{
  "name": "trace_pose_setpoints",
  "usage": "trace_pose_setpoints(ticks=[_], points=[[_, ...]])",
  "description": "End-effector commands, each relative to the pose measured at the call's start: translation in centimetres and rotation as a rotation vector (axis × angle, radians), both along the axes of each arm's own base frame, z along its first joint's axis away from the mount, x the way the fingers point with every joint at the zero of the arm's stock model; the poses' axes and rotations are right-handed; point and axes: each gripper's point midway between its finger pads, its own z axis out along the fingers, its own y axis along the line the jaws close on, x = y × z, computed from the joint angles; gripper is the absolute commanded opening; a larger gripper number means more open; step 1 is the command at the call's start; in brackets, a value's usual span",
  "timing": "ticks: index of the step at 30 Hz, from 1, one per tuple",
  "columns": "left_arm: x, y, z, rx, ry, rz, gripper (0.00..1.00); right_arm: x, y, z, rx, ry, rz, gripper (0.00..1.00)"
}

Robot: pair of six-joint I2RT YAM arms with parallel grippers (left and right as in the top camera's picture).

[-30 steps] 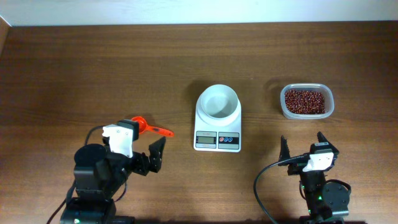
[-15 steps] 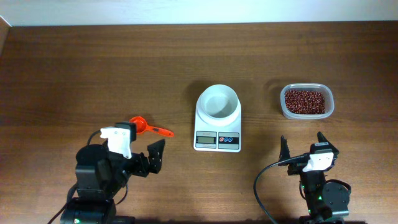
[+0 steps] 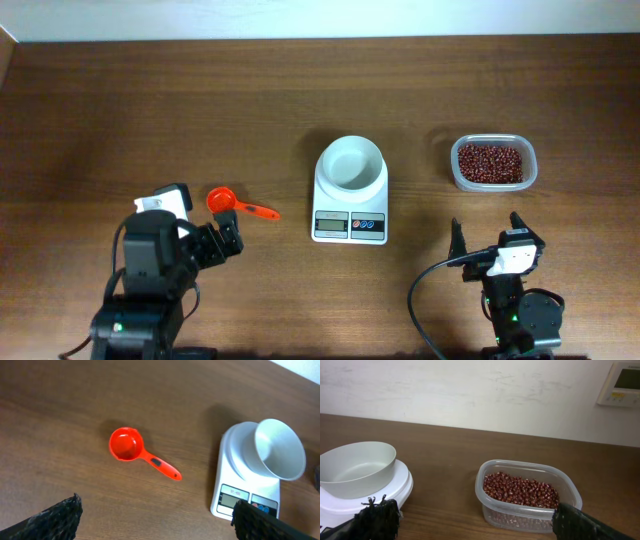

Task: Scoop and weigh 50g on scale
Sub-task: 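Move the left gripper forward over the orange scoop's bowl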

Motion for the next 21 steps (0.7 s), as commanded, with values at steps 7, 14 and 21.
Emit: trace_pose_setpoints(ticks=[7, 14, 21], points=[[0.1, 1.1, -1.3, -0.011, 0.083, 0.102, 0.99, 0.0, 0.1, -0.2, -0.004, 0.000, 0.001, 0.99], [-0.9, 2.4, -2.0, -0.013, 0.127, 0.219, 0.99, 0.0, 0.1, -0.2, -0.004, -0.001, 0.001, 0.99], [-0.8, 2.4, -2.0, -0.013, 0.123, 0.219, 0.99, 0.0, 0.1, -0.2, -0.004, 0.000, 0.001, 0.99]])
